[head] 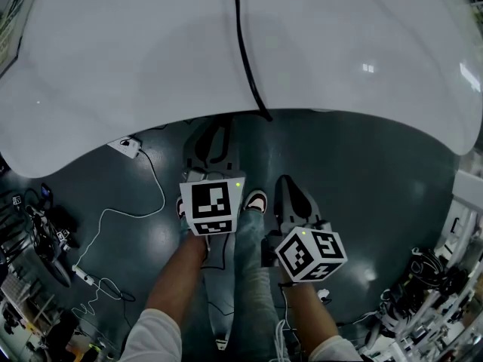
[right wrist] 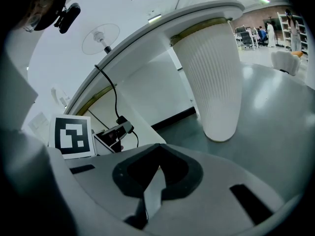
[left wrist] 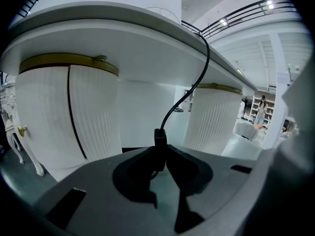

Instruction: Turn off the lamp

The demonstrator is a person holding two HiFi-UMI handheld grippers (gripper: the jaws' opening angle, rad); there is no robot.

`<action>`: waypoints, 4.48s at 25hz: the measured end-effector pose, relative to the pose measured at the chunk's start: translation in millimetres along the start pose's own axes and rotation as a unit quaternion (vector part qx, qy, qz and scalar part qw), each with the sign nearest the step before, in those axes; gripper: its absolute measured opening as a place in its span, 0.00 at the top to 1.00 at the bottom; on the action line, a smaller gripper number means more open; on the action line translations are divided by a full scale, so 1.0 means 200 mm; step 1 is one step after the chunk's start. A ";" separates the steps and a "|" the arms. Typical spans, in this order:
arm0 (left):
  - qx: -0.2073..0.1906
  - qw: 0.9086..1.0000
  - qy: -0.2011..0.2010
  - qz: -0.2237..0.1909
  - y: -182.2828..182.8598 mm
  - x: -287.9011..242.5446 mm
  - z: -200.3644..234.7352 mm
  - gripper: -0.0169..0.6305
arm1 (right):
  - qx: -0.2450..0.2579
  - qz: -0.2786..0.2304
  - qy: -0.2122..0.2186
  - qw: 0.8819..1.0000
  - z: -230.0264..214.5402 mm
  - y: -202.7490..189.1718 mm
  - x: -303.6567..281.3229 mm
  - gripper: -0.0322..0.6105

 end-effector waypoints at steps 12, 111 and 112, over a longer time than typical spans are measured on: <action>-0.011 1.000 0.012 -0.001 0.00 0.01 0.00 0.85 | 0.004 0.002 0.002 1.000 0.01 -0.01 0.00 0.95; 0.023 0.992 -0.049 -0.118 1.56 1.47 -0.25 0.96 | 0.136 -0.168 0.064 0.974 1.13 1.15 1.19 0.95; 0.023 0.992 -0.049 -0.116 1.55 1.47 -0.25 0.96 | 0.134 -0.168 0.064 0.975 1.13 1.15 1.19 0.95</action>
Point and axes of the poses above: the fingertips, and each gripper's own axes: x backward along the fingers, z to its left, y out of its top, the point moved 3 cm from there along x, backward along the fingers, and after that the axes turned 5 degrees about x, right-handed, at the moved point
